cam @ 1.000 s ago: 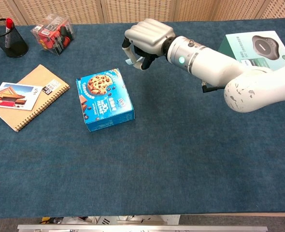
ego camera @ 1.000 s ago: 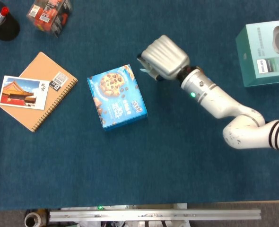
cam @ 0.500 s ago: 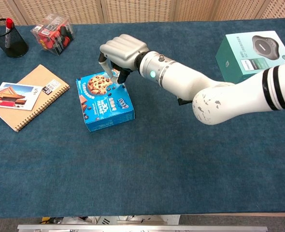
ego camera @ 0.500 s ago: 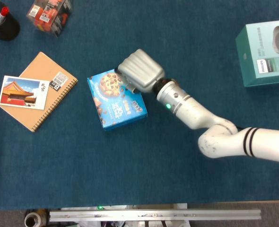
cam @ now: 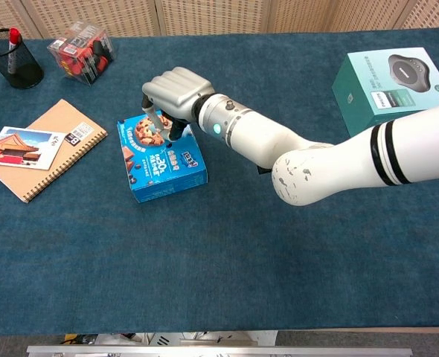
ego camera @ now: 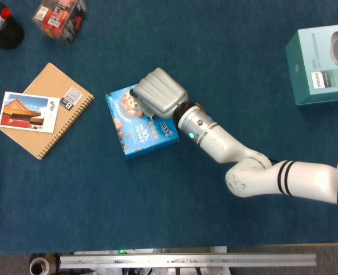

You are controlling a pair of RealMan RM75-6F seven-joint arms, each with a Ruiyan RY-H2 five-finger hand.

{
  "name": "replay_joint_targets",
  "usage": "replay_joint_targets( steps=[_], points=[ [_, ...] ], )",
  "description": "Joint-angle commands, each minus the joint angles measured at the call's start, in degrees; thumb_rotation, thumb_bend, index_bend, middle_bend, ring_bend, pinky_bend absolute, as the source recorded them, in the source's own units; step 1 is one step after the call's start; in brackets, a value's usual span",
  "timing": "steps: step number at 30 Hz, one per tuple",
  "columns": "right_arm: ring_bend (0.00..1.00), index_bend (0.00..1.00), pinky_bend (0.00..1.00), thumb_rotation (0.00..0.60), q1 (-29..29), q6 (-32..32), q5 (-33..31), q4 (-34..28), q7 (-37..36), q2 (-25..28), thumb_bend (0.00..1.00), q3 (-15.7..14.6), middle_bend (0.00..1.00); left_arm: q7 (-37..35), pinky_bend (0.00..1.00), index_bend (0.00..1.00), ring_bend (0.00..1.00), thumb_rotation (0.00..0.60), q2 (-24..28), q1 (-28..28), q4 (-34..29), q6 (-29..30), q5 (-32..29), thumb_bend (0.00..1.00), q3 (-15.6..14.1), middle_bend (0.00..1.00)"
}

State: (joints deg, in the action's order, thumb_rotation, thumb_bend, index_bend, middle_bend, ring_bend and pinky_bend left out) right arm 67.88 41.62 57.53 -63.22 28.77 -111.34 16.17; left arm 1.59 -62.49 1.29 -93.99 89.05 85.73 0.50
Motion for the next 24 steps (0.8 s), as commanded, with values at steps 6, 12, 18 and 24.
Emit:
replay_joint_targets(
  steps=[6,12,18,24],
  points=[
    [1.0,0.58,1.0,0.6,0.53,0.35,-2.66,-0.46,2.7,-0.43,0.32,-0.19,0.96,-0.49,0.2,0.14,0.25,0.6,0.03,0.21,0.06,-0.06,-0.07,0.29,-0.15,0.24],
    [1.0,0.57,1.0,0.6,0.49,1.0,-3.38,-1.38,3.53,-0.44,0.32,-0.54,0.96,-0.77,0.2,0.14,0.25,0.6,-0.1,0.34,0.28,0.07,0.0,0.29,-0.18,0.24],
    [1.0,0.55,1.0,0.6,0.35,1.14,-4.31,-2.93,4.48,0.34,0.32,-1.01,0.96,-1.1,0.2,0.14,0.24,0.6,-0.06,0.56,0.48,0.31,-0.04,0.29,-0.15,0.24],
    [1.0,0.54,1.0,0.6,-0.1,2.55,-3.98,-3.69,3.12,0.88,0.32,-0.23,0.96,-1.15,0.2,0.14,0.25,0.6,0.07,0.65,0.46,0.51,0.09,0.29,-0.11,0.24]
  ],
)
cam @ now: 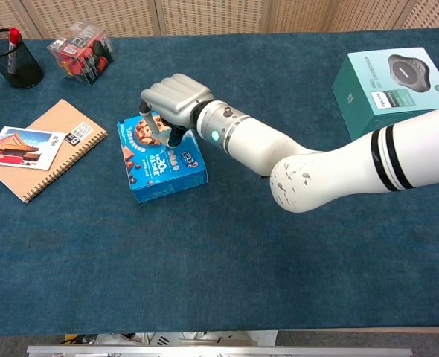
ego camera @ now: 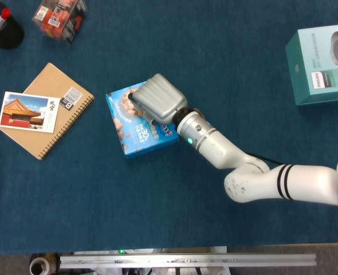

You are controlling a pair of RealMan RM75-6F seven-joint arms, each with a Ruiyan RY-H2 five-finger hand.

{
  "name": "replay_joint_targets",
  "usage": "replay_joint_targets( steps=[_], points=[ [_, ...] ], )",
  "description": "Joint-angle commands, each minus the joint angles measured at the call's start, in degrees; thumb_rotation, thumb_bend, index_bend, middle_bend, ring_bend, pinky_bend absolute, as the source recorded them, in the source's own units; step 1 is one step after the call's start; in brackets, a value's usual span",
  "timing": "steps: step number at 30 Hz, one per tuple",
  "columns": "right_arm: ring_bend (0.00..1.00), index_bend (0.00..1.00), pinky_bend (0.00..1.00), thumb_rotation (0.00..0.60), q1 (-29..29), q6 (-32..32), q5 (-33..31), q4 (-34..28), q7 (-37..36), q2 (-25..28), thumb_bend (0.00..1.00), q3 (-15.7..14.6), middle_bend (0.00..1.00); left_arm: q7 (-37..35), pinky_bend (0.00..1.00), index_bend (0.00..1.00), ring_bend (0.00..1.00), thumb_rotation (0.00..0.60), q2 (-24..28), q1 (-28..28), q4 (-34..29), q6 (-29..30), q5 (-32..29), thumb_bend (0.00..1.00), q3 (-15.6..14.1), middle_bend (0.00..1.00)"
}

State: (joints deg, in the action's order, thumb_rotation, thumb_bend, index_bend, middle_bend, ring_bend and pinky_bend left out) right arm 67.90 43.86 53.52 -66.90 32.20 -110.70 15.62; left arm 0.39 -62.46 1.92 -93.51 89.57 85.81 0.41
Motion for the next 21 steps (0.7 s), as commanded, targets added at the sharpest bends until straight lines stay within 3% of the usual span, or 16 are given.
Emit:
replay_joint_targets(
  steps=[1,6,21],
  points=[
    [1.0,0.54,1.0,0.6,-0.05,0.15,-0.22,0.09,-0.25,0.37,0.32,0.4,0.96,0.08,0.2,0.14,0.24,0.6,0.06,0.04,-0.05,0.0,0.02,0.29,-0.03,0.24],
    [1.0,0.52,1.0,0.6,0.7,-1.2,-2.29,0.49,0.33,0.95,0.32,0.9,0.96,0.25,0.2,0.14,0.24,0.6,0.02,0.06,-0.24,-0.12,-0.02,0.29,-0.07,0.24],
    [1.0,0.5,1.0,0.6,1.6,-2.84,-6.07,-1.68,2.37,2.26,0.32,-1.29,0.96,0.19,0.2,0.14,0.24,0.6,-0.04,0.32,-0.23,0.31,0.22,0.29,-0.06,0.24]
  ],
)
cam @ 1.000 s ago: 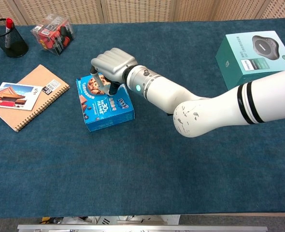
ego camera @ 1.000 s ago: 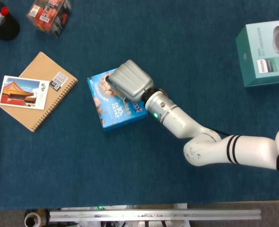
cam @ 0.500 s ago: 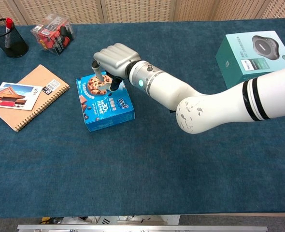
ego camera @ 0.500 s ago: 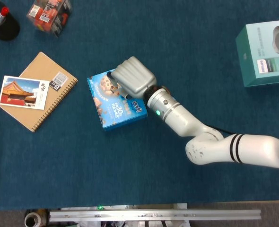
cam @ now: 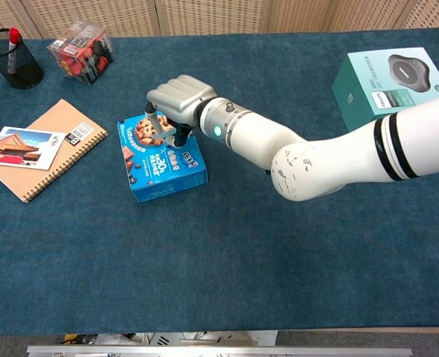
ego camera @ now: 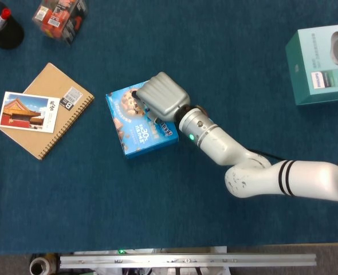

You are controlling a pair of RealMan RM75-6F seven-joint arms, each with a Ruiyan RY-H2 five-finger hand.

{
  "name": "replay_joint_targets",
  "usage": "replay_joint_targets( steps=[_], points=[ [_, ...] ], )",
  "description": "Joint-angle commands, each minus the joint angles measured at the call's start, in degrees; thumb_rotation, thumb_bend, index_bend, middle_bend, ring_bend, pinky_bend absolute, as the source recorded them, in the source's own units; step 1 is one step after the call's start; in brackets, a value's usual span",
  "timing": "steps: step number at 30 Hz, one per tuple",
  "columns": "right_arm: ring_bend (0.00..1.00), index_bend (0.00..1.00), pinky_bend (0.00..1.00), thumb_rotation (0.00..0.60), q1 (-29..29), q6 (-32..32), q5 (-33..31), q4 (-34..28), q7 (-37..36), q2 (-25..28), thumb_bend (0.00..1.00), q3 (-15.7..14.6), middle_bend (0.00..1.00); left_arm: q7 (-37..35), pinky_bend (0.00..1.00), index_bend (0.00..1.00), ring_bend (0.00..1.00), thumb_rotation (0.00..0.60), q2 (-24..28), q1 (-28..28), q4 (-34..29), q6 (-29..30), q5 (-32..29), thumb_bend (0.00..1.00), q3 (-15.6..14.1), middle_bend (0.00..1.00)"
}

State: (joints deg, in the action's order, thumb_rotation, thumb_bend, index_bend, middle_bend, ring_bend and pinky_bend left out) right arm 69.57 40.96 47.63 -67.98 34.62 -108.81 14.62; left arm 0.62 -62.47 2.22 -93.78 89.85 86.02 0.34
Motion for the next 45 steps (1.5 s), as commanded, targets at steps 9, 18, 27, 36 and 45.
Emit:
replay_joint_targets(
  steps=[9,18,27,36,45],
  points=[
    [1.0,0.5,1.0,0.6,-0.84,1.2,0.44,-3.47,-0.31,2.01,0.31,-1.87,0.96,-0.05,0.2,0.14,0.24,0.6,0.05,-0.14,-0.04,-0.11,0.3,0.29,0.04,0.24],
    [1.0,0.5,1.0,0.6,-3.65,5.33,3.73,-9.39,-4.44,7.14,0.31,-0.46,0.93,-0.01,0.2,0.14,0.25,0.6,2.16,-1.63,-0.52,-1.11,1.16,0.29,0.74,0.25],
    [0.9,0.5,1.0,0.6,-10.0,12.77,3.41,-21.61,-5.15,17.47,0.34,-0.76,0.86,-2.85,0.49,0.14,0.56,0.6,4.68,-7.03,0.02,-6.77,5.66,0.29,0.75,0.48],
    [0.81,0.59,1.0,0.6,-18.31,17.59,5.44,-35.52,-7.77,32.66,0.4,-3.85,0.81,-7.3,0.7,0.15,0.75,0.6,6.58,-17.84,0.42,-19.68,10.85,0.29,0.47,0.73],
    [0.84,0.59,1.0,0.6,-23.74,21.77,8.5,-42.34,-6.06,41.77,0.4,-7.56,0.81,-8.58,0.85,0.0,0.86,0.6,2.64,-25.69,3.04,-26.97,12.69,0.54,0.93,0.77]
  ],
)
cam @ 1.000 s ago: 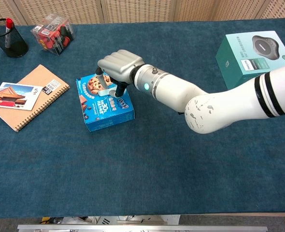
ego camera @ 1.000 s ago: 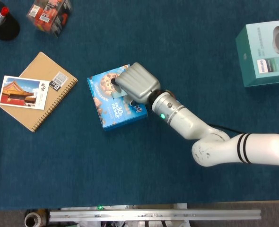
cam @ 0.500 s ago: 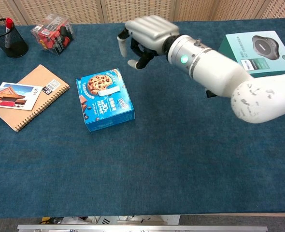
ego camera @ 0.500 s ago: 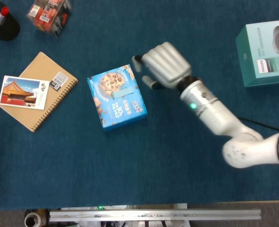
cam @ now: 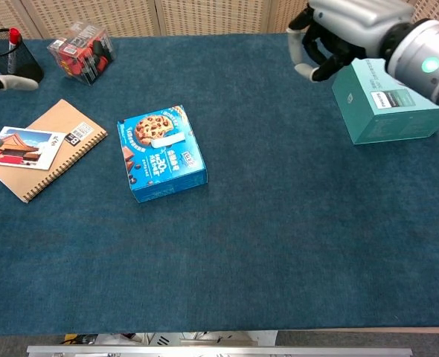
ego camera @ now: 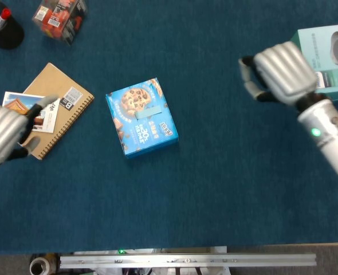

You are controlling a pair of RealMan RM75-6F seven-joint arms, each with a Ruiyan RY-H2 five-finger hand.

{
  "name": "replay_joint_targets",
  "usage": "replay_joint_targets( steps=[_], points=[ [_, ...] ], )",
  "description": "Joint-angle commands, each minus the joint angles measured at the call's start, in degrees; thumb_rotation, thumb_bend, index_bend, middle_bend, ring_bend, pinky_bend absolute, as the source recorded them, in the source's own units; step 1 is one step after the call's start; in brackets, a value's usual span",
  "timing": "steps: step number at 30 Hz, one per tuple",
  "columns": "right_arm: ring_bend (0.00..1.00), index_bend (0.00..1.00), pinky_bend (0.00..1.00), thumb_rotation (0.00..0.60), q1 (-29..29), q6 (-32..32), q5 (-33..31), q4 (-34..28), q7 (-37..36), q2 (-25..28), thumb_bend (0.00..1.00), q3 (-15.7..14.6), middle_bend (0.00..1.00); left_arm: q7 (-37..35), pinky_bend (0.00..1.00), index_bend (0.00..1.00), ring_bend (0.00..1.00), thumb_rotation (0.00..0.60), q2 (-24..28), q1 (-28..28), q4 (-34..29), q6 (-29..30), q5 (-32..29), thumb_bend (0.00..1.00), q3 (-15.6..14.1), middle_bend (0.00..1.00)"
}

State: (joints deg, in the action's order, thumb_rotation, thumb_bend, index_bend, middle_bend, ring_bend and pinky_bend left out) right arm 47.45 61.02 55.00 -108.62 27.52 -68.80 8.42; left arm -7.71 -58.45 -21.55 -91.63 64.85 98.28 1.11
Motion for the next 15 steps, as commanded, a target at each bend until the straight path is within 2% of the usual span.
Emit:
replay_joint_targets(
  steps=[1,4,9,11,15],
  points=[
    [0.84,0.59,1.0,0.6,-2.06,2.45,1.46,-2.06,1.89,2.16,0.4,-1.79,0.81,0.14,0.88,0.0,0.87,0.6,-1.67,-2.62,0.89,-3.0,0.05,0.57,0.24,0.76],
    [0.84,0.59,1.0,0.6,-3.62,6.7,2.55,-2.18,5.84,1.96,0.4,-2.74,0.81,2.17,0.98,0.0,0.92,0.6,-2.81,-4.9,0.82,-6.15,-1.44,0.66,0.86,0.76],
    [0.85,0.59,1.0,0.6,-6.58,13.62,3.63,-2.02,11.32,-0.87,0.42,-3.88,0.81,5.47,1.0,0.0,0.99,0.6,-5.54,-7.54,1.93,-9.0,-3.25,0.69,1.52,0.81],
    [0.85,0.59,1.0,0.6,-7.78,15.38,3.85,-2.11,12.63,-1.76,0.42,-4.46,0.81,6.1,1.0,0.0,0.97,0.6,-6.55,-8.22,2.37,-9.13,-3.17,0.69,1.43,0.8],
    [0.85,0.59,1.0,0.6,-10.27,17.69,4.03,-2.14,13.01,-2.7,0.42,-5.37,0.81,7.38,1.0,0.0,0.87,0.6,-7.77,-9.56,2.82,-10.61,-3.27,0.72,0.77,0.74]
  ],
)
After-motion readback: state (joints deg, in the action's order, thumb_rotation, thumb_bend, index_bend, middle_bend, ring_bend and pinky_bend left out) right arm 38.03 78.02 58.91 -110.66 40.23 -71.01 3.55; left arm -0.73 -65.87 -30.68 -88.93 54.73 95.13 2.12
